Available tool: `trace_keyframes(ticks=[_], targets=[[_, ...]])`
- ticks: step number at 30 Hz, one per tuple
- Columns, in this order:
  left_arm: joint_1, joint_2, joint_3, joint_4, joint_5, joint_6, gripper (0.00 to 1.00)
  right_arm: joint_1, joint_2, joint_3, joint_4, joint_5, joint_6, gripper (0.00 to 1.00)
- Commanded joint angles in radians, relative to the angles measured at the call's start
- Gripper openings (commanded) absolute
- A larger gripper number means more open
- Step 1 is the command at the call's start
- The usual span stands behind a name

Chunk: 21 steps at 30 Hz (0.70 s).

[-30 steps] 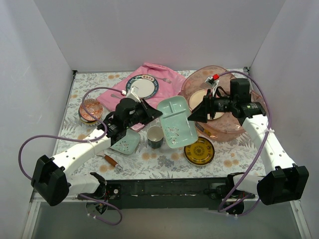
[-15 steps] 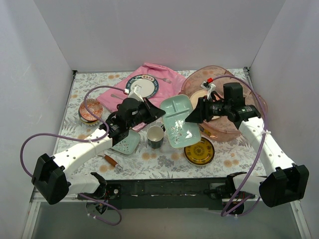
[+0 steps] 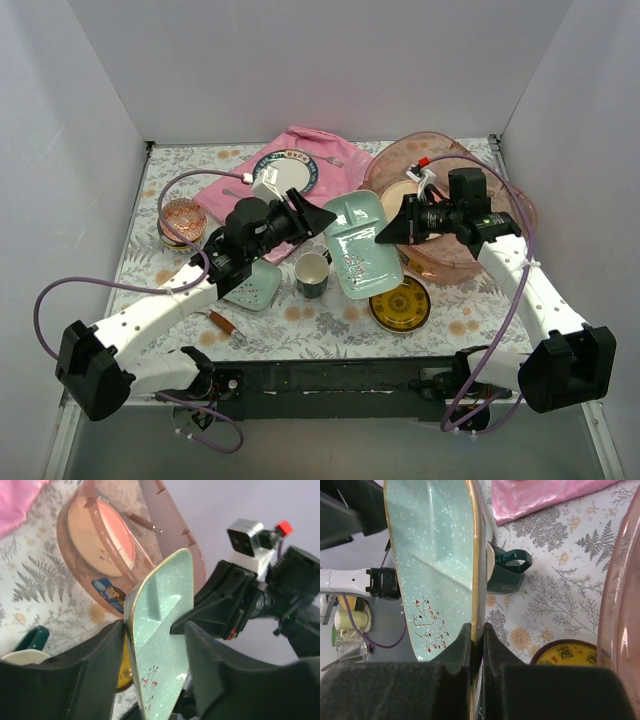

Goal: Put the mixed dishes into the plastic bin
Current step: Pick up the plate at the center of the board.

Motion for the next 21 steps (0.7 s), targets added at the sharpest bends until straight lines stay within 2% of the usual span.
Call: trace_keyframes(ticks=[1, 4, 5, 11, 18, 21], targets=[[0.002, -0.161, -0.031, 0.098, -0.016, 0.07, 0.63, -0.021, -0.032, 0.054, 0.07, -0.138, 0.024, 0.01], [0.003, -0.231, -0.06, 0.046, -0.096, 0.142, 0.86, -0.058, -0.032, 0.066, 0.072, -0.158, 0.023, 0.01], [0.003, -0.253, -0.063, 0.03, -0.143, 0.163, 0.98, -0.07, -0.032, 0.074, 0.075, -0.175, 0.023, 0.01], [0.005, -0.423, -0.111, -0.133, -0.295, 0.304, 0.98, -0.199, -0.02, 0.11, 0.085, -0.224, 0.014, 0.01], [0.005, -0.612, -0.172, -0.305, -0.504, 0.426, 0.98, -0.328, 0.034, 0.215, 0.03, -0.247, -0.083, 0.01], [0.005, -0.702, -0.224, -0.316, -0.524, 0.473, 0.98, -0.366, 0.068, 0.254, 0.033, -0.245, -0.102, 0.01]])
